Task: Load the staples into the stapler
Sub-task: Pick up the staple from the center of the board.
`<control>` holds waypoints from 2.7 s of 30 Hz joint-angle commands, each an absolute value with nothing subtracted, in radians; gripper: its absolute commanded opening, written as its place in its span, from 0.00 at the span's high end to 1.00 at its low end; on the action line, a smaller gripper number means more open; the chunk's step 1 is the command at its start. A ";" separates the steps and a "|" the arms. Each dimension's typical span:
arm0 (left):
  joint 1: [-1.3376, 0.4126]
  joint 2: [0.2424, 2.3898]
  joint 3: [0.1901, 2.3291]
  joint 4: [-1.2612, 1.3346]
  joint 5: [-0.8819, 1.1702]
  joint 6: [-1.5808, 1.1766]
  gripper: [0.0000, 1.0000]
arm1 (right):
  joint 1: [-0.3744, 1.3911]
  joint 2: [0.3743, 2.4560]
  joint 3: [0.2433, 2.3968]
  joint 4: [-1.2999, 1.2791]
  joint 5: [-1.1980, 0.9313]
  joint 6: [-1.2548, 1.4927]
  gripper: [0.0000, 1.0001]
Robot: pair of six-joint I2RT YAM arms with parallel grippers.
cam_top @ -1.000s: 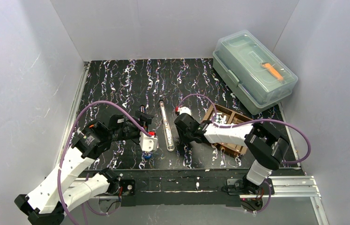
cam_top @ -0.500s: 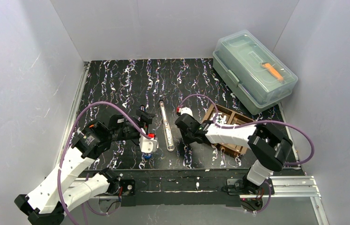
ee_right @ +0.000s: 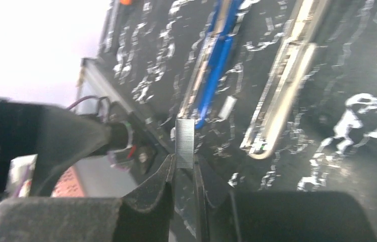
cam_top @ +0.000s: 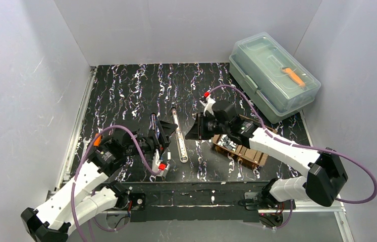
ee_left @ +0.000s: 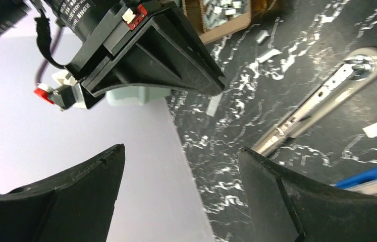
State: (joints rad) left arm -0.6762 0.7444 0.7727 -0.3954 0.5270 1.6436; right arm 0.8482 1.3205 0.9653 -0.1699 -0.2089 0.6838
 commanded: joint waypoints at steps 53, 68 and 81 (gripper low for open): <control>-0.676 0.658 0.693 0.050 0.571 1.742 0.64 | 0.796 1.402 0.727 1.078 -0.670 1.628 0.82; -0.676 0.649 0.711 -0.084 0.591 1.750 1.00 | 0.793 1.368 0.794 0.888 -0.672 1.498 0.49; -0.676 0.712 0.739 -0.510 0.630 1.870 1.00 | 0.591 1.183 0.967 0.081 -0.659 0.979 0.26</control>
